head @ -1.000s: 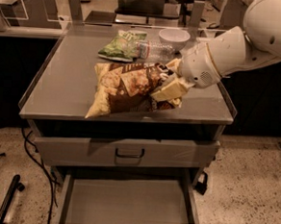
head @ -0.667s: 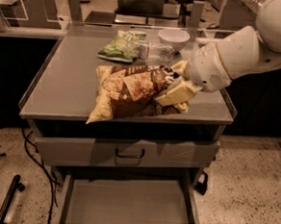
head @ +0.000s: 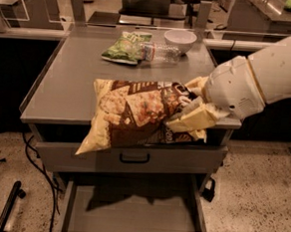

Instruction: Place brown chip bag into middle drawer

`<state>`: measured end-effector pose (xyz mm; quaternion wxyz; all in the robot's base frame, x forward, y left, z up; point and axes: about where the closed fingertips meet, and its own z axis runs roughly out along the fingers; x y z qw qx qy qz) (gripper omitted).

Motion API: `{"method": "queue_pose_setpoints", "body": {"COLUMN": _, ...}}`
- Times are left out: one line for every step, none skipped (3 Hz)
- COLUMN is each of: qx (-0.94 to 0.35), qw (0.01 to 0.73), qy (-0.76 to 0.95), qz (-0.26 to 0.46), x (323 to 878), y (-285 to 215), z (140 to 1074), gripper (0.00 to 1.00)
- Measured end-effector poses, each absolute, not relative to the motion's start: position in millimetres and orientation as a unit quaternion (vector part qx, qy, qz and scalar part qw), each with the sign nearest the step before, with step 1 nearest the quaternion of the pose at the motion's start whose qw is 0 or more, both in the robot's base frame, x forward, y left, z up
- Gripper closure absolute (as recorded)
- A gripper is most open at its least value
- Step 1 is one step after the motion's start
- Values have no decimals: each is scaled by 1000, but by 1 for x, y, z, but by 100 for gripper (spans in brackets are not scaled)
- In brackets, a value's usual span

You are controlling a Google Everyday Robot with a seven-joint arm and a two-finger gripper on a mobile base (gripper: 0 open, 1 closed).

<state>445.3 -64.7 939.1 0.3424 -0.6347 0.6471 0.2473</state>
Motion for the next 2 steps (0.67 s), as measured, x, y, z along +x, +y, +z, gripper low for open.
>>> {"method": "queue_pose_setpoints", "body": {"qx": -627, "qw": 334, "qy": 656, "qz": 257, "x": 417, "y": -72, "z": 919, "gripper": 100}}
{"method": "queue_pose_setpoints", "body": {"qx": -618, "qw": 324, "qy": 666, "qz": 264, "x": 397, "y": -79, "z": 872, "gripper": 100}}
